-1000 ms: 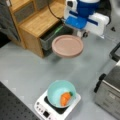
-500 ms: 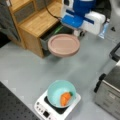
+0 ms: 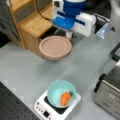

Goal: Pick up the pan. Place the pan on the table. Pick up the bowl. Place the bowl on the stove.

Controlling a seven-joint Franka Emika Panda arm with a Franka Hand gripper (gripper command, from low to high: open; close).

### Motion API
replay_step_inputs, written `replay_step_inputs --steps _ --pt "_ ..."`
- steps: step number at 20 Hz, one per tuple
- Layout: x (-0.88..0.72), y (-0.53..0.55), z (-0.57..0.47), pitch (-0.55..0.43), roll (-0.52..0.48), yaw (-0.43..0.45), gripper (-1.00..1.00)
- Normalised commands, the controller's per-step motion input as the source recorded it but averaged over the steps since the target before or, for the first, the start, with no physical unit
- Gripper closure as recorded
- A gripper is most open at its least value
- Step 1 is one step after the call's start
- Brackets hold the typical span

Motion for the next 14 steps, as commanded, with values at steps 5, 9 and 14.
replay_step_inputs --steps 5,9,14 --pt "0.56 -0.28 0.23 0.253 0.083 0.138 1.0" --pt "0.53 -0.27 0.23 0.251 0.081 0.121 1.0" --pt "0.57 -0.28 0.15 0.233 0.082 0.073 1.0"
